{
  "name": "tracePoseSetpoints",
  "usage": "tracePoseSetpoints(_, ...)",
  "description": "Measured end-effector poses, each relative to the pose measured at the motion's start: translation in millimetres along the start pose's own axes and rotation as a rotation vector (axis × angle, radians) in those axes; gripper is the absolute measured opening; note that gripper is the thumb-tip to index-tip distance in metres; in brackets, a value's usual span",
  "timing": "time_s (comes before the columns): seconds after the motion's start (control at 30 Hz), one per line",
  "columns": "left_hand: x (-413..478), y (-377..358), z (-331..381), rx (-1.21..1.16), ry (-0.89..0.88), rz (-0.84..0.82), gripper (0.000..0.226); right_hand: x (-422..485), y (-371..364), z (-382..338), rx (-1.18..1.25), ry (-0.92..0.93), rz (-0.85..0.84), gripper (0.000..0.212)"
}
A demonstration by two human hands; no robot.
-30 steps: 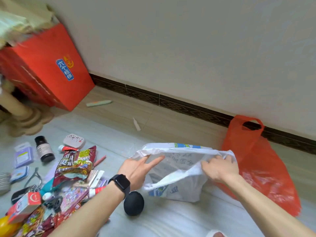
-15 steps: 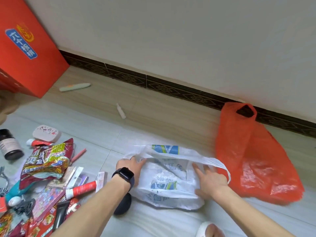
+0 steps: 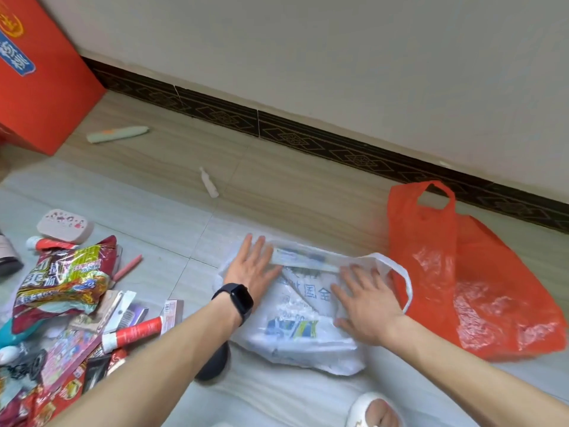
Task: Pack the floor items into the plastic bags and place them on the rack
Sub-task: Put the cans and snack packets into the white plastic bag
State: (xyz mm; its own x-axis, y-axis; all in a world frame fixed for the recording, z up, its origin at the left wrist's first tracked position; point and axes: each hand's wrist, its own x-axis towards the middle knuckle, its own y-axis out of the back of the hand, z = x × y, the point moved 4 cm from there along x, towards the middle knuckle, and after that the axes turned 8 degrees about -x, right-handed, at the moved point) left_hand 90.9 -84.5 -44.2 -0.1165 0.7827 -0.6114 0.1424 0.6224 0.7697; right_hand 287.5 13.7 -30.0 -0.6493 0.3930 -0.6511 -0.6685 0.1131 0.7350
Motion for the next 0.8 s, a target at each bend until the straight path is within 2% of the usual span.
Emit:
tracePoseSetpoints(0.07,0.1,-23.7,-13.2,-0.018,0.074,-0.051,0.11,6.0,-28.1,9.0,-0.035,-0.026,-0.086,0.109)
tracePoseSetpoints(0.13,-4.5,-42.4,-19.1,-0.038,0.11,-0.006,0.118,10.1,-43.5,11.9,-0.002,-0.036,-0.088,0.125)
tracePoseSetpoints(0.23,-4.6,-45.5,-28.7,-0.075,0.191,0.127,0.113,25.0,-39.4,11.3,0.067,-0.058,0.003,0.132)
tracePoseSetpoints(0.37,2.6,-31.0,-51.0,-0.15,0.349,0.202,0.125,54.8,-15.8,26.6,0.148,-0.204,0.132,0.132)
tracePoseSetpoints(0.47,3.4,-36.7,-38.2,-0.28,0.265,0.1,0.12,65.0,-18.7,25.5,0.074,-0.213,0.014,0.126)
tracePoseSetpoints(0.53,-1.4,-33.7,-27.0,-0.461,0.216,0.035,0.099,62.6,-12.5,19.5,0.109,-0.179,-0.074,0.122)
tracePoseSetpoints(0.57,-4.1,-27.8,-23.7,-0.53,0.191,0.076,0.087,58.9,-4.4,17.2,0.145,-0.154,-0.064,0.117)
tracePoseSetpoints(0.7,-51.1,-2.0,-19.4,-0.694,0.1,0.381,0.063,22.1,48.4,-10.3,0.248,0.013,0.173,0.093)
tracePoseSetpoints(0.8,-113.7,2.6,-25.4,-0.858,0.29,0.523,0.063,-15.1,94.7,-47.2,0.322,0.205,0.387,0.075)
